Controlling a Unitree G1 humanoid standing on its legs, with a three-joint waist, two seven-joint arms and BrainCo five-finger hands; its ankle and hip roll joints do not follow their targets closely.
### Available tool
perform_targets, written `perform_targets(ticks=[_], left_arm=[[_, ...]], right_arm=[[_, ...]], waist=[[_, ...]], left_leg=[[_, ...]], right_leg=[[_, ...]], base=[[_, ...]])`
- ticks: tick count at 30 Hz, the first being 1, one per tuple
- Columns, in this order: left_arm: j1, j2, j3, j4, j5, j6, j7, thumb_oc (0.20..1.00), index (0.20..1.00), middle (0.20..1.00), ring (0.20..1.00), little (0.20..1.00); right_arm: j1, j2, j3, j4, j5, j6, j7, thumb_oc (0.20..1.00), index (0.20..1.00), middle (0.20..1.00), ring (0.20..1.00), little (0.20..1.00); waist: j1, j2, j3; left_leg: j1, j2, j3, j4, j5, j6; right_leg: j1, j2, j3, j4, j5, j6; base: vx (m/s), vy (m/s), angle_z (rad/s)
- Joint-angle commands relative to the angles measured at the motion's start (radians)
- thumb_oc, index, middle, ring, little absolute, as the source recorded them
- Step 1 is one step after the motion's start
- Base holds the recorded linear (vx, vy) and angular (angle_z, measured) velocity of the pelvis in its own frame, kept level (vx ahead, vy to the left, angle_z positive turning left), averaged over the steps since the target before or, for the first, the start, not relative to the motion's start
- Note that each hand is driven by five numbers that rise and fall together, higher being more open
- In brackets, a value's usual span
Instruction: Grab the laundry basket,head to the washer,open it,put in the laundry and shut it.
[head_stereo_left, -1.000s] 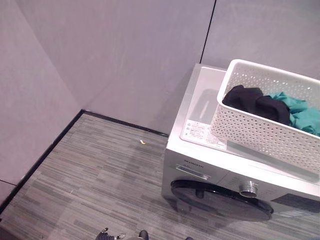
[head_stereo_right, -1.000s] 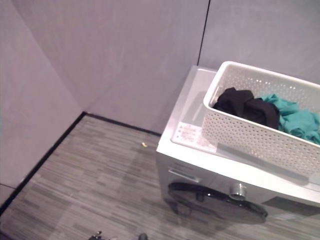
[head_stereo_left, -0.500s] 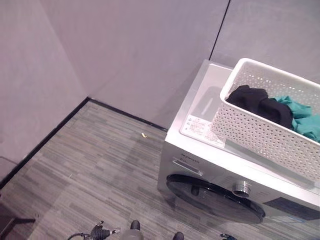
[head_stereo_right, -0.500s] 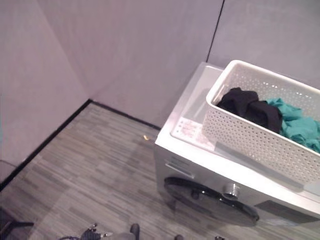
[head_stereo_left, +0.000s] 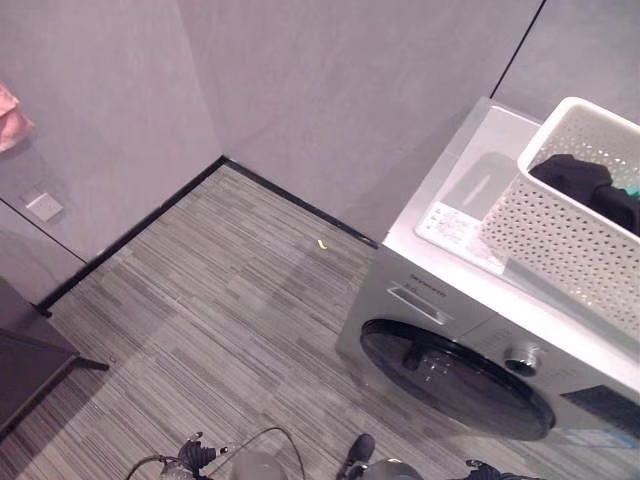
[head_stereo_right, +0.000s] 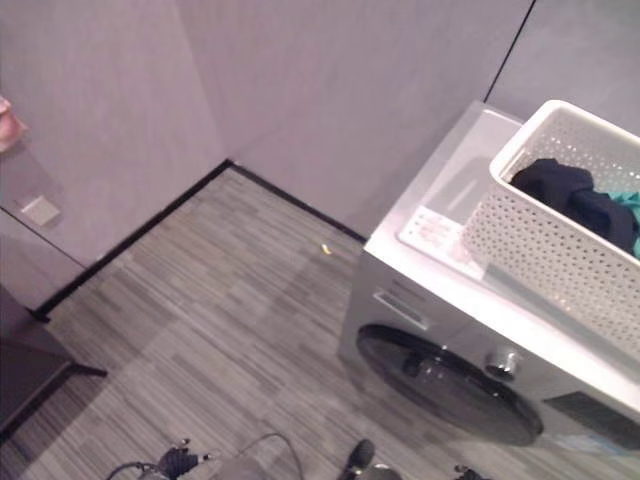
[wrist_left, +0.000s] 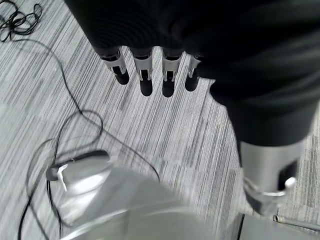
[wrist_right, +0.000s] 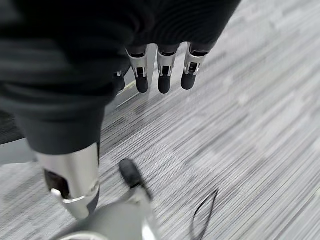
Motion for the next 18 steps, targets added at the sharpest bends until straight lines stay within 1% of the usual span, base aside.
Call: perform_targets(ticks=[1, 2, 3, 4, 5, 6, 7, 8, 9, 10, 11, 12, 13, 14, 15, 16, 17, 18], left_arm=[[0.008, 0.008, -0.029, -0.014, 0.029, -0.025, 0.008, 1.000, 1.000, 1.000, 1.000, 1.000], [0.005, 0.013, -0.038, -0.027, 0.034, -0.027, 0.007, 1.000, 1.000, 1.000, 1.000, 1.000], [0.012, 0.017, -0.046, -0.058, 0.041, -0.027, -0.001, 1.000, 1.000, 1.000, 1.000, 1.000], [0.016, 0.023, -0.047, -0.062, 0.047, -0.026, -0.008, 1.000, 1.000, 1.000, 1.000, 1.000], [0.015, 0.023, -0.047, -0.062, 0.047, -0.026, -0.008, 1.000, 1.000, 1.000, 1.000, 1.000], [0.019, 0.027, -0.049, -0.064, 0.053, -0.025, -0.010, 1.000, 1.000, 1.000, 1.000, 1.000], [0.030, 0.041, -0.048, -0.054, 0.079, -0.021, -0.012, 1.000, 1.000, 1.000, 1.000, 1.000], [0.032, 0.047, -0.044, -0.048, 0.085, -0.019, -0.013, 1.000, 1.000, 1.000, 1.000, 1.000], [0.031, 0.051, -0.041, -0.043, 0.087, -0.018, -0.012, 1.000, 1.000, 1.000, 1.000, 1.000], [0.030, 0.051, -0.040, -0.042, 0.088, -0.018, -0.012, 1.000, 1.000, 1.000, 1.000, 1.000], [0.033, 0.055, -0.032, -0.033, 0.090, -0.016, -0.011, 1.000, 1.000, 1.000, 1.000, 1.000], [0.036, 0.062, -0.020, -0.030, 0.077, -0.013, -0.006, 1.000, 1.000, 1.000, 1.000, 1.000], [0.036, 0.062, -0.020, -0.030, 0.077, -0.013, -0.006, 1.000, 1.000, 1.000, 1.000, 1.000], [0.046, 0.066, -0.014, -0.033, 0.067, -0.014, -0.005, 1.000, 1.000, 1.000, 1.000, 1.000], [0.047, 0.065, -0.014, -0.034, 0.067, -0.014, -0.005, 1.000, 1.000, 1.000, 1.000, 1.000], [0.054, 0.068, -0.013, -0.038, 0.066, -0.015, -0.005, 1.000, 1.000, 1.000, 1.000, 1.000], [0.069, 0.071, -0.007, -0.047, 0.064, -0.016, -0.006, 1.000, 1.000, 1.000, 1.000, 1.000], [0.070, 0.072, -0.007, -0.047, 0.064, -0.016, -0.006, 1.000, 1.000, 1.000, 1.000, 1.000]], right_arm=[[-0.011, 0.013, -0.006, 0.042, -0.015, 0.014, 0.006, 1.000, 1.000, 1.000, 1.000, 1.000], [-0.009, 0.016, -0.011, 0.040, -0.017, 0.016, 0.002, 1.000, 1.000, 1.000, 1.000, 1.000], [-0.009, 0.027, -0.010, 0.028, -0.024, 0.018, 0.003, 1.000, 1.000, 1.000, 1.000, 1.000], [-0.017, 0.032, -0.010, 0.020, -0.029, 0.020, 0.005, 1.000, 1.000, 1.000, 1.000, 1.000], [-0.018, 0.032, -0.010, 0.020, -0.029, 0.021, 0.005, 1.000, 1.000, 1.000, 1.000, 1.000], [-0.026, 0.032, -0.012, 0.013, -0.031, 0.021, 0.006, 1.000, 1.000, 1.000, 1.000, 1.000], [-0.042, 0.028, -0.008, -0.001, -0.048, 0.024, 0.010, 1.000, 1.000, 1.000, 1.000, 1.000], [-0.048, 0.029, -0.004, -0.008, -0.056, 0.024, 0.011, 1.000, 1.000, 1.000, 1.000, 1.000], [-0.058, 0.027, -0.009, -0.016, -0.050, 0.024, 0.009, 1.000, 1.000, 1.000, 1.000, 1.000], [-0.059, 0.027, -0.009, -0.016, -0.050, 0.024, 0.009, 1.000, 1.000, 1.000, 1.000, 1.000], [-0.064, 0.024, -0.018, -0.019, -0.038, 0.022, 0.006, 1.000, 1.000, 1.000, 1.000, 1.000], [-0.072, 0.010, -0.030, -0.027, -0.022, 0.018, -0.003, 1.000, 1.000, 1.000, 1.000, 1.000], [-0.072, 0.010, -0.030, -0.027, -0.022, 0.018, -0.003, 1.000, 1.000, 1.000, 1.000, 1.000], [-0.083, -0.009, -0.043, -0.034, -0.015, 0.017, -0.013, 1.000, 1.000, 1.000, 1.000, 1.000], [-0.082, -0.009, -0.042, -0.035, -0.015, 0.017, -0.014, 1.000, 1.000, 1.000, 1.000, 1.000], [-0.083, -0.019, -0.045, -0.037, -0.019, 0.015, -0.020, 1.000, 1.000, 1.000, 1.000, 1.000], [-0.084, -0.025, -0.041, -0.041, -0.029, 0.010, -0.022, 1.000, 1.000, 1.000, 1.000, 1.000], [-0.083, -0.024, -0.041, -0.041, -0.030, 0.010, -0.022, 1.000, 1.000, 1.000, 1.000, 1.000]], waist=[[0.023, -0.002, -0.059], [0.018, -0.001, -0.059], [0.023, -0.004, -0.045], [0.024, -0.005, -0.034], [0.026, -0.006, -0.033], [0.028, -0.007, -0.025], [0.032, -0.006, -0.008], [0.033, -0.004, 0.004], [0.031, 0.000, 0.014], [0.032, 0.000, 0.015], [0.026, 0.004, 0.022], [0.019, 0.008, 0.024], [0.020, 0.008, 0.024], [0.021, 0.011, 0.012], [0.022, 0.010, 0.012], [0.027, 0.010, 0.003], [0.042, 0.007, -0.019], [0.043, 0.006, -0.019]], left_leg=[[0.014, -0.030, 0.017, -0.002, -0.177, 0.100], [0.021, -0.052, 0.024, -0.029, -0.208, 0.110], [0.017, -0.114, 0.021, -0.040, -0.247, 0.148], [0.020, -0.139, 0.029, -0.047, -0.252, 0.165], [0.021, -0.142, 0.030, -0.048, -0.252, 0.167], [0.023, -0.161, 0.034, -0.056, -0.252, 0.179], [0.030, -0.197, 0.040, -0.069, -0.250, 0.205], [0.029, -0.208, 0.050, -0.067, -0.247, 0.216], [0.021, -0.214, 0.050, -0.066, -0.236, 0.224], [0.021, -0.215, 0.051, -0.066, -0.236, 0.225], [0.013, -0.221, 0.053, -0.066, -0.224, 0.233], [-0.013, -0.237, 0.048, -0.068, -0.197, 0.250], [-0.012, -0.238, 0.049, -0.068, -0.198, 0.250], [-0.037, -0.249, 0.052, -0.074, -0.172, 0.270], [-0.037, -0.250, 0.052, -0.074, -0.173, 0.270], [-0.053, -0.253, 0.063, -0.076, -0.158, 0.280], [-0.075, -0.253, 0.083, -0.090, -0.133, 0.285], [-0.075, -0.254, 0.084, -0.090, -0.133, 0.285]], right_leg=[[-0.091, -0.041, 0.097, -0.138, -0.001, 0.092], [-0.106, -0.070, 0.094, -0.138, 0.027, 0.112], [-0.123, -0.122, 0.102, -0.131, 0.072, 0.140], [-0.131, -0.143, 0.106, -0.120, 0.086, 0.148], [-0.131, -0.146, 0.108, -0.119, 0.087, 0.150], [-0.143, -0.162, 0.118, -0.105, 0.088, 0.155], [-0.161, -0.188, 0.133, -0.077, 0.089, 0.162], [-0.172, -0.199, 0.137, -0.051, 0.089, 0.163], [-0.180, -0.204, 0.146, -0.015, 0.073, 0.161], [-0.182, -0.206, 0.147, -0.010, 0.071, 0.161], [-0.180, -0.203, 0.165, 0.037, 0.051, 0.153], [-0.164, -0.175, 0.204, 0.137, 0.009, 0.130], [-0.166, -0.176, 0.206, 0.142, 0.005, 0.130], [-0.142, -0.144, 0.217, 0.245, -0.048, 0.112], [-0.144, -0.145, 0.218, 0.250, -0.051, 0.112], [-0.128, -0.132, 0.209, 0.303, -0.083, 0.108], [-0.085, -0.110, 0.186, 0.350, -0.143, 0.092], [-0.086, -0.111, 0.187, 0.352, -0.145, 0.092]], base=[[-0.22, 0.474, 0.78], [-0.29, 0.600, 0.61], [-0.33, 0.617, 0.33], [-0.25, 0.453, 0.02], [-0.18, 0.288, -0.07], [-0.23, 0.344, 0.13], [-0.30, 0.425, 0.00], [-0.31, 0.375, -0.66], [-0.17, 0.162, -0.96], [-0.18, 0.146, -0.75], [-0.22, 0.174, -0.10], [-0.22, 0.173, 0.02], [-0.25, 0.181, 0.03], [-0.12, 0.078, 0.03], [-0.19, 0.110, -0.03], [-0.19, 0.050, -0.06], [-0.19, 0.049, -0.15], [-0.20, -0.015, -0.28]])
